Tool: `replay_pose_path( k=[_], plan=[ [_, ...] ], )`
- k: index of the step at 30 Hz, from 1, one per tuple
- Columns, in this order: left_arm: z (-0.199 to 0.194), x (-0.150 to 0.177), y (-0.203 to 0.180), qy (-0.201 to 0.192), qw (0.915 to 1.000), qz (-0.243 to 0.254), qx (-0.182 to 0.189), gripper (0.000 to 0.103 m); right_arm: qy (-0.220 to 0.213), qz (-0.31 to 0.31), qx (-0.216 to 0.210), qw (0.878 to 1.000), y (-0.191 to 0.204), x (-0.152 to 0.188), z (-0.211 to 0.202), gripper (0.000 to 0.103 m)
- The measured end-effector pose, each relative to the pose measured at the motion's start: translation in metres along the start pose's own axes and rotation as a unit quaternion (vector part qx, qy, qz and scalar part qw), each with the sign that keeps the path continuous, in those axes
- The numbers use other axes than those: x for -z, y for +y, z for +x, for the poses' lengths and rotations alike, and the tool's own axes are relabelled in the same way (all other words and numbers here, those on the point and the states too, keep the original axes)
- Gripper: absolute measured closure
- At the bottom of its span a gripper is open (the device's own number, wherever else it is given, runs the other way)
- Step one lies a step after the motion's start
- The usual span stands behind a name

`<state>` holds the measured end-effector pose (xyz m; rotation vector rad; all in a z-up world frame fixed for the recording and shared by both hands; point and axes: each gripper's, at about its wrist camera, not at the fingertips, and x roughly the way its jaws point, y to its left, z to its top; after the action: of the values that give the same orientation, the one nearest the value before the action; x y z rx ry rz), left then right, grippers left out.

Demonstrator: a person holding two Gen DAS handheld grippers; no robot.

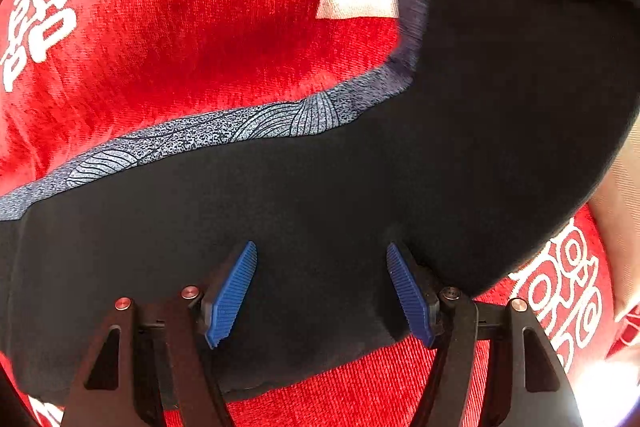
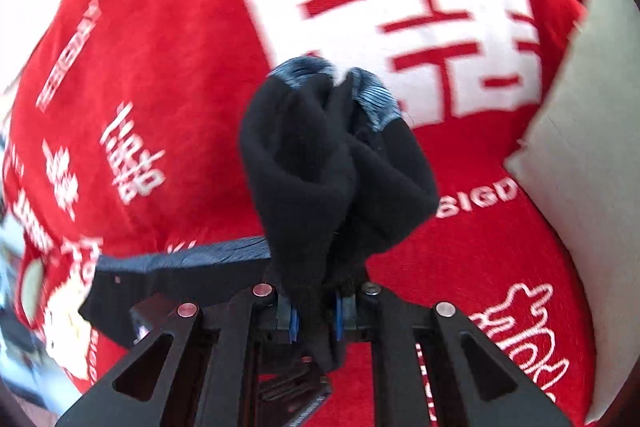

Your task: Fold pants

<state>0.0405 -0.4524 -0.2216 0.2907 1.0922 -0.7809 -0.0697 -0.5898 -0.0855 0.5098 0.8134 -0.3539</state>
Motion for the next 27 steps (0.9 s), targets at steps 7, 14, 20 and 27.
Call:
replay_pose_path(
  k=[7, 14, 20, 27],
  plan=[
    [-0.051, -0.011, 0.089, 0.041, 0.9965, -0.073, -0.007, 0.035, 0.016, -0.072, 0.016, 0.997, 0.064, 0.006, 0.015, 0.09],
    [-0.083, 0.004, 0.214, 0.053, 0.9859, -0.133, -0.087, 0.035, 0.06, -0.174, 0.059, 0.981, 0.143, 0.044, 0.069, 0.09],
    [-0.079, 0.03, 0.264, 0.072, 0.9773, -0.16, -0.118, 0.035, 0.095, -0.301, 0.146, 0.938, 0.205, 0.112, 0.132, 0.081],
    [-0.081, 0.037, 0.278, 0.075, 0.9804, -0.155, -0.096, 0.022, 0.081, -0.392, 0.166, 0.901, 0.23, 0.159, 0.118, 0.059]
  ],
)
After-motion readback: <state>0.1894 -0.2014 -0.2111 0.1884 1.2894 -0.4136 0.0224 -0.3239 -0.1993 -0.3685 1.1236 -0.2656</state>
